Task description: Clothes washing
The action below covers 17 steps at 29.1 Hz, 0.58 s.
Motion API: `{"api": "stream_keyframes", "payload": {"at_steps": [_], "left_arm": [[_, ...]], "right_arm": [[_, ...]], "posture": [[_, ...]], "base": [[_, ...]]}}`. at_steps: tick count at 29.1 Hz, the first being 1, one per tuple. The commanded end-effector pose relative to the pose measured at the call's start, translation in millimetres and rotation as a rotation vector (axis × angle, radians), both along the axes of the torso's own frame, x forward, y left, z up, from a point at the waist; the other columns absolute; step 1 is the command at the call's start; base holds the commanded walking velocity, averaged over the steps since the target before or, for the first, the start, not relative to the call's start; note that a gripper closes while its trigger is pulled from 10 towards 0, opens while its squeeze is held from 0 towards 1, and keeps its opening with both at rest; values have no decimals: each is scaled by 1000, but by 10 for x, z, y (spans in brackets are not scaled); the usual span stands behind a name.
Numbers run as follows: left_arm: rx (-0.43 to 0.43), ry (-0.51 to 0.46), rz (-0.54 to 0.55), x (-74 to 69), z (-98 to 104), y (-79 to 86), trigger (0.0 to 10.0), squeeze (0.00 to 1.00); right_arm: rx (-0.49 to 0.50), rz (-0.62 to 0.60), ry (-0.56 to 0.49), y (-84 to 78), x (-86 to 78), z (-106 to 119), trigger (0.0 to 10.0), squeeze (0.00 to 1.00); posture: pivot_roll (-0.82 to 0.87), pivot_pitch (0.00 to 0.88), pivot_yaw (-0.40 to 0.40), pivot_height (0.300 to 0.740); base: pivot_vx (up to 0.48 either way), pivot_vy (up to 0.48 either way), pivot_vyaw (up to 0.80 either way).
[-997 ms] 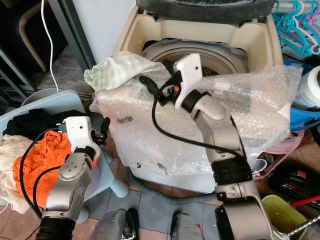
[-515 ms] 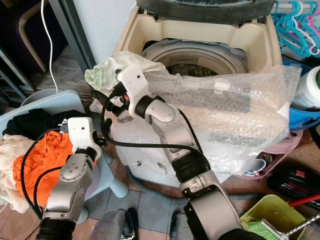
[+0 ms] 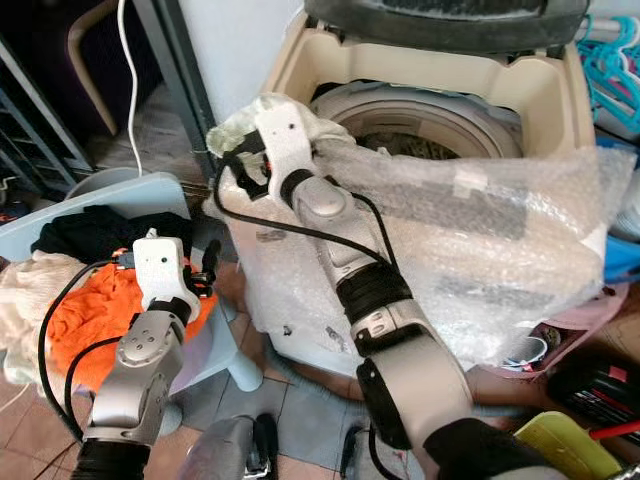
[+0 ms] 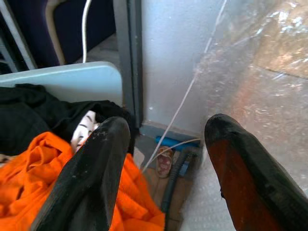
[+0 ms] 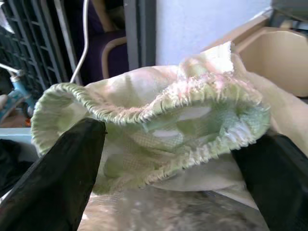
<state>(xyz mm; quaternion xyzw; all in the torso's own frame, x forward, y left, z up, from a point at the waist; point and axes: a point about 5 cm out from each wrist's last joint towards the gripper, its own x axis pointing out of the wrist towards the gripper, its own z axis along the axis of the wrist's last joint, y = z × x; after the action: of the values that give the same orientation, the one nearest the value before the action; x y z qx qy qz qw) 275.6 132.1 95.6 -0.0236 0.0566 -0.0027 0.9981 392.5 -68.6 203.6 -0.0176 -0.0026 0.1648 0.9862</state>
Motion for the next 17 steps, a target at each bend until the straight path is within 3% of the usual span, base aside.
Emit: {"api": "stream_keyframes", "payload": {"at_steps": [1,2,3,4,6,8,9,10,11,12,15,17], "left_arm": [[-1,-3,-3,-2,12,-3,10000,0],[-1,-3,-3,-2,12,-3,10000,0],[-2,-1,-7,-1,9,-10,10000,0],[-3,0,-8,-2,8,-14,10000,0],[-3,1,-9,-2,7,-16,10000,0],[-7,4,-13,-2,3,-25,10000,0],[-8,6,-13,0,0,-26,10000,0],[-8,7,-13,1,-2,-26,10000,0],[-10,9,-11,-2,-6,-22,10000,0],[-13,12,-7,-3,-8,-16,10000,0],[-20,15,-3,-8,-11,-3,10000,0],[-27,14,-9,-5,-9,-6,10000,0]], "right_arm": [[46,-226,8,-464,70,-22,10000,820],[46,-226,8,-464,70,-22,10000,820],[64,-341,-36,-728,69,38,10000,824],[74,-394,-64,-865,52,75,10000,820],[80,-425,-80,-939,43,97,10000,824],[80,-500,-165,-1179,-33,192,10000,682],[62,-505,-197,-1247,-77,214,10000,451],[49,-505,-215,-1282,-104,225,10000,451],[16,-484,-249,-1315,-164,237,10000,349],[9,-455,-265,-1305,-205,236,10000,0],[-10,-342,-300,-1214,-355,200,10000,0],[-15,-281,-308,-1132,-443,162,10000,0]], "posture": [[3,117,34,740],[3,117,34,740],[-3,120,37,740],[-6,121,39,740],[-6,121,39,740],[-14,125,42,740],[-17,126,43,740],[-17,126,43,740],[-20,129,43,740],[-23,130,43,740],[-28,135,43,740],[-31,139,48,740]], "base": [[0,0,0],[0,0,0],[0,0,0],[0,0,0],[0,0,0],[0,0,0],[0,0,0],[0,0,0],[0,0,0],[0,0,0],[0,0,0],[0,469,0]]}}
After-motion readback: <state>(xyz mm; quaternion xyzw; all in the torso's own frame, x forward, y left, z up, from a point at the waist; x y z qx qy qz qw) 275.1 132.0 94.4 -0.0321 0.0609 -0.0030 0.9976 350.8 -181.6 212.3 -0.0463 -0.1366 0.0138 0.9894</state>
